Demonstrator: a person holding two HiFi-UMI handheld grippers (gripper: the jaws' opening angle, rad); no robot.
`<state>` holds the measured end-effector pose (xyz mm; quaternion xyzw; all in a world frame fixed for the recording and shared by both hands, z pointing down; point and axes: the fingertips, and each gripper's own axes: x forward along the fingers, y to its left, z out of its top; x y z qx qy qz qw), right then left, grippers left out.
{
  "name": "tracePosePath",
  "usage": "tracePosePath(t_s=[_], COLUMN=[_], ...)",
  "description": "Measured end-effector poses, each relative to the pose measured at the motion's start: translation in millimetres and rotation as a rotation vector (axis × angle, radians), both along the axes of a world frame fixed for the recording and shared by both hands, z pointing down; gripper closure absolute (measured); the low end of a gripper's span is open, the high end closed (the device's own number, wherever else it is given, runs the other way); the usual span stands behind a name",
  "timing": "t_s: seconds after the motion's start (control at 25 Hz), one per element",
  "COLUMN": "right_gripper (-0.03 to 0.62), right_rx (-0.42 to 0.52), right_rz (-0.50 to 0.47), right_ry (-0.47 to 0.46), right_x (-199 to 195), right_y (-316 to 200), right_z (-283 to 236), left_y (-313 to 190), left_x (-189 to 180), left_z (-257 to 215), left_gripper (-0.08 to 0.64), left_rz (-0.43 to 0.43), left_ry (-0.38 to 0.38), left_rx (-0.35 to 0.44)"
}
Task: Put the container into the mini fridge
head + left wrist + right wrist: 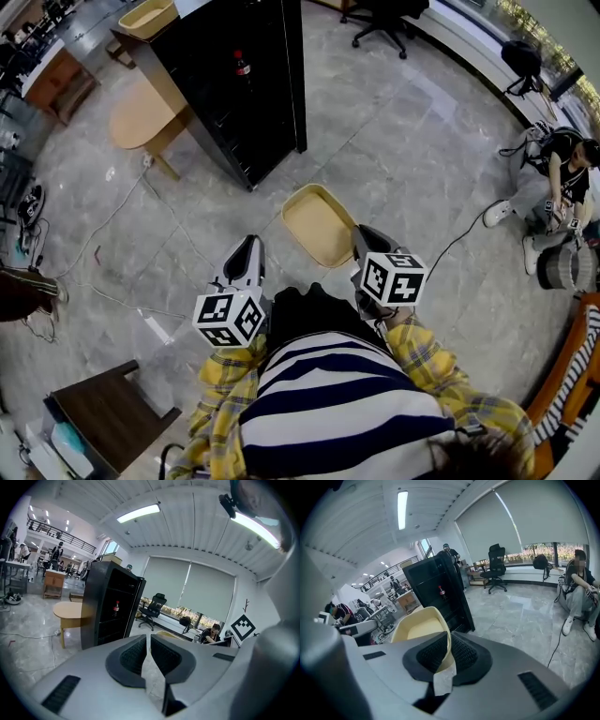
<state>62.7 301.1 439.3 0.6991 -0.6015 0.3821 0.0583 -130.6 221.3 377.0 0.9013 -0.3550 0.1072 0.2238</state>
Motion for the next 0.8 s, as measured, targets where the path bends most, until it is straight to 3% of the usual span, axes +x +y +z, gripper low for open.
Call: tracePosePath(t_s=[0.4,0.8], right_gripper=[0.548,0.548], right_rx=[-0.035,-0.068], right_rz=[-0.008,-0.023], right_ry=[-0.004,0.001], right_x=[2,9], right_y=[-8,-59], right_z=[9,14], left_y=[-11,-58], left_x=[-8,-2], left_z=[1,11], left_gripper=[0.522,0.522], left_rz=[-0.029,-0.035], left_ry=[-0.017,0.005], left_rx=[0.006,-0.005])
